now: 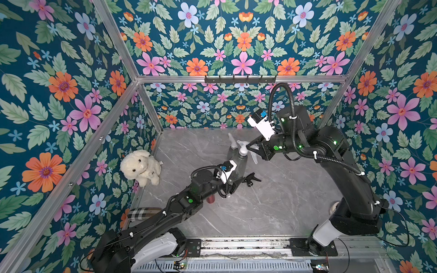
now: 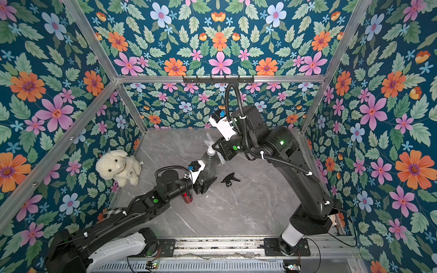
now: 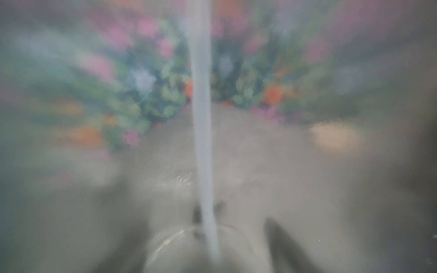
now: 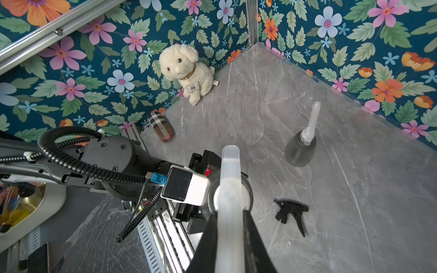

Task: Attach spray nozzles to spray bottles
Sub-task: Screw the spray nozzle on the spray bottle.

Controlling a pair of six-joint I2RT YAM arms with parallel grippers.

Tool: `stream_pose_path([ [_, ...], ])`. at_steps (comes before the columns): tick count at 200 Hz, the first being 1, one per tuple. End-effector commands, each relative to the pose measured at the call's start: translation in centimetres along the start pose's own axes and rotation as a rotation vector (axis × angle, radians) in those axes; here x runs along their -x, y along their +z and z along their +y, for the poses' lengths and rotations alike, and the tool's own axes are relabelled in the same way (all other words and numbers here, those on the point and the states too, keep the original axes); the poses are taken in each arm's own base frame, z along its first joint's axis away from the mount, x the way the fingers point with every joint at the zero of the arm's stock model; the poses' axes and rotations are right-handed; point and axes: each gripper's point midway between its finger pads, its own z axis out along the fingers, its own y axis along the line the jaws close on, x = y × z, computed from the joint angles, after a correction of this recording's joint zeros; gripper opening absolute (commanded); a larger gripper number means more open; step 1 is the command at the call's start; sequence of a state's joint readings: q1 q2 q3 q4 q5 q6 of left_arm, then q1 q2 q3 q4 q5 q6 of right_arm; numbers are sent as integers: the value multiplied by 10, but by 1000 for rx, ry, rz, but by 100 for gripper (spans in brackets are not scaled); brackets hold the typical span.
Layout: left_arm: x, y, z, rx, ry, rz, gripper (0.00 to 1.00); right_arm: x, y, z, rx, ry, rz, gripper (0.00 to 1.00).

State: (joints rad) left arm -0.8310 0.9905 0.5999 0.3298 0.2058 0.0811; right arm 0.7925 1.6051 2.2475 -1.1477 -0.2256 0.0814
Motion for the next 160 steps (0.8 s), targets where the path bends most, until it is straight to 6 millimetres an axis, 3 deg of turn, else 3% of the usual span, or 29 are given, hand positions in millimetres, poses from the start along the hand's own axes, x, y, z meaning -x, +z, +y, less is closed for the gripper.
stream_pose_path([
  [1,48,-6,-6,-26,89,-186,0,5,11,20,113,69,-19,9],
  [21,48,-4,-6,-27,90,-179,0,5,15,19,98,73,-7,12],
  [47,47,-4,-4,-14,82,-175,0,18,4,20,82,49,-69,32],
  [99,42,1,-1,-6,64,-151,0,38,-15,24,66,1,-136,50],
  [134,41,3,1,6,53,-148,0,52,-33,29,71,-36,-216,62],
  [160,43,2,3,16,50,-156,0,68,-62,30,46,-65,-330,65],
])
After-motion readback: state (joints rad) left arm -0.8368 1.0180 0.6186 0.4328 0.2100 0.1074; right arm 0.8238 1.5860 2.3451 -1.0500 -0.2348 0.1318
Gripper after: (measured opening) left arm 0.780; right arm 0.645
